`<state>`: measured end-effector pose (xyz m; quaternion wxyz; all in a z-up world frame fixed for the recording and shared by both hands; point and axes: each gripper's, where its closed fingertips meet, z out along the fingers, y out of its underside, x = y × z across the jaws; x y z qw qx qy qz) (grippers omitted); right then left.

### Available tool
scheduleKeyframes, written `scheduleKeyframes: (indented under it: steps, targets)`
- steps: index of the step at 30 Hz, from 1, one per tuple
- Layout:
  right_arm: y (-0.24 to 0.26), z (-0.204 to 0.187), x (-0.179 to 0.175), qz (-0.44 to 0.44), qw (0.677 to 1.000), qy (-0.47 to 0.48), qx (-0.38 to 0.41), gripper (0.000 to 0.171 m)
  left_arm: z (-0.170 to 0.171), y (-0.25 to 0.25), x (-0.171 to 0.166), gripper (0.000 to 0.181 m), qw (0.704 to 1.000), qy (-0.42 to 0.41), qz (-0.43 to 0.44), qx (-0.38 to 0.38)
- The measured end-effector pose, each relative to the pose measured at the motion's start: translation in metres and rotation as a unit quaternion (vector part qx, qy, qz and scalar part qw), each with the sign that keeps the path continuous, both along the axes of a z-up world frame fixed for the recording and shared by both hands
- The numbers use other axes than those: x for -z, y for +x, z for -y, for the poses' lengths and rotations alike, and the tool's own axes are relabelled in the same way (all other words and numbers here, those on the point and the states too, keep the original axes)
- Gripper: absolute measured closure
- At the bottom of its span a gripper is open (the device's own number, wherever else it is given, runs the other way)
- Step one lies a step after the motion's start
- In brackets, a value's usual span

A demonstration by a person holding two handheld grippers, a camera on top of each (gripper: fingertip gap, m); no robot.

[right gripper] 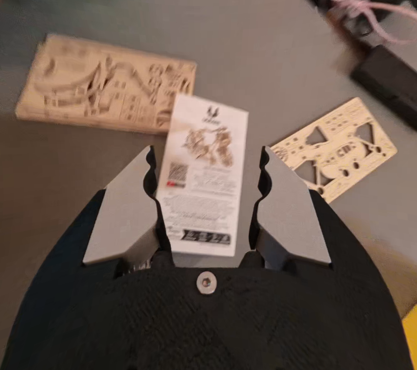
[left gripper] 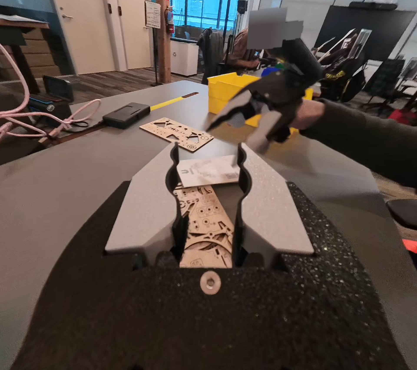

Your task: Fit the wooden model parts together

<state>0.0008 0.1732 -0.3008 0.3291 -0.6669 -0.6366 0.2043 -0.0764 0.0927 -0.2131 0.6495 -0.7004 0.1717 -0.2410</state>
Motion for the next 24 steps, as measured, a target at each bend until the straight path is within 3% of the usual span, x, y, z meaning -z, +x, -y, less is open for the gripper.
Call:
scheduleKeyframes:
  steps: [3, 6, 10, 13, 18, 24]
  targets:
    - [0.011, 0.019, 0.028, 0.075, 0.993, 0.085, -0.007, 0.084, 0.006, -0.001, 0.0, 0.132, 1.0, 0.006, -0.011, 0.004]
    - [0.007, 0.023, 0.025, 0.071, 0.985, 0.155, -0.005, 0.117, 0.01, 0.0, 0.002, 0.131, 1.0, -0.001, -0.007, 0.014]
    - [0.011, 0.015, 0.033, 0.122, 0.967, 0.224, 0.008, 0.141, 0.013, 0.001, 0.005, 0.13, 1.0, -0.008, -0.005, 0.021]
    - [0.019, 0.003, 0.037, 0.163, 0.947, 0.276, 0.026, 0.169, 0.016, 0.0, 0.006, 0.13, 1.0, -0.009, -0.007, 0.02]
    - [0.043, 0.0, 0.016, 0.156, 0.94, 0.291, 0.08, 0.171, 0.016, -0.005, 0.015, 0.129, 0.999, -0.027, -0.022, 0.01]
    - [0.119, 0.005, 0.008, 0.209, 0.929, 0.246, 0.181, 0.171, 0.013, -0.017, 0.045, 0.119, 0.991, -0.091, -0.091, -0.027]
